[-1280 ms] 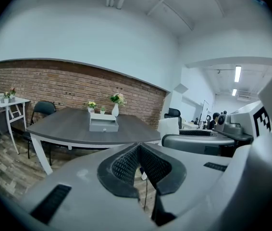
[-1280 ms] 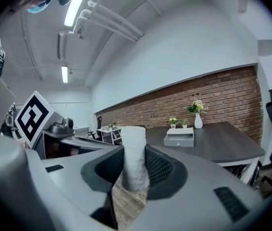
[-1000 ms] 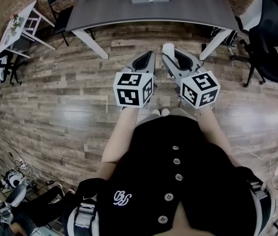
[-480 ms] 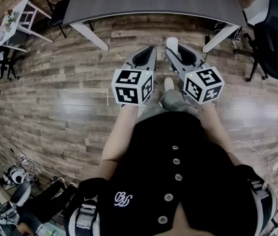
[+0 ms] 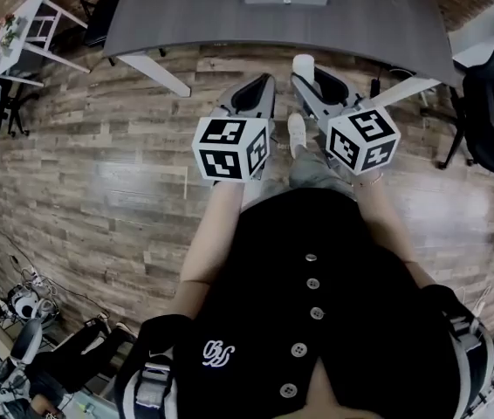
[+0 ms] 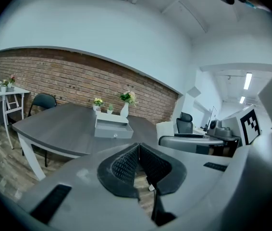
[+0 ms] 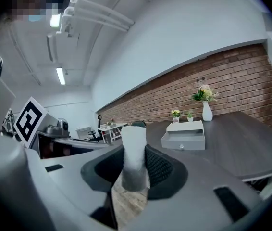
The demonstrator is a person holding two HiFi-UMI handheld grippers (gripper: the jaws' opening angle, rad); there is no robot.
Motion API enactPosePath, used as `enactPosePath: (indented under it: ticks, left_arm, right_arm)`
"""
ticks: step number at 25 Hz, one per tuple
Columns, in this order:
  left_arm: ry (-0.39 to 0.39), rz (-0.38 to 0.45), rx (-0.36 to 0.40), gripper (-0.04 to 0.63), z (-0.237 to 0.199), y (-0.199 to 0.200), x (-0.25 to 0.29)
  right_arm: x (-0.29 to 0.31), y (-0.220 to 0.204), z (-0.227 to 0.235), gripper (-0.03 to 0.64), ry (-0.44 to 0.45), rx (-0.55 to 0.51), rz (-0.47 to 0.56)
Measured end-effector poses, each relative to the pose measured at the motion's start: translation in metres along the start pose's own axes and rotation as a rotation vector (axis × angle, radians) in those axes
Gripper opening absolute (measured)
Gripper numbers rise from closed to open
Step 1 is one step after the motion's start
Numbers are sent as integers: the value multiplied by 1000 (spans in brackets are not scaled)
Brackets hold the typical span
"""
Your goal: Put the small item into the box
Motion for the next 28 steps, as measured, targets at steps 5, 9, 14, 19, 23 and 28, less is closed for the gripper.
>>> enactPosePath:
  ticks: [5, 9, 14, 19, 23, 28]
  left_arm:
    - [32, 7, -11, 14, -17, 47, 90]
    - [67, 33, 30, 14, -23, 91, 157]
    - [89, 21, 11, 14, -30, 119, 214]
    - [101, -20, -18, 14, -34, 120, 243]
    - [105, -34, -17, 14, -41, 124, 257]
    - [96, -47, -11, 14, -55, 128, 279]
  right_arm:
    - [43, 39, 87, 133, 52, -35, -26]
    - [74, 81, 154, 133, 80, -68, -15]
    - [103, 105, 213, 133, 106, -54, -17]
    - [121, 105, 242, 133, 129, -33, -46]
    - [131, 106, 252, 133, 130, -23, -55]
    - [145, 104, 265, 133, 117, -32, -87]
Point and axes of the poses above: the fingertips, and each gripper's own axes: x forward along the fingers, z to its right, y out of its top, the point moved 6 cm from there along -x, backward along the fingers, and after that the axes turned 10 degrees about y, right-handed, at the moved point
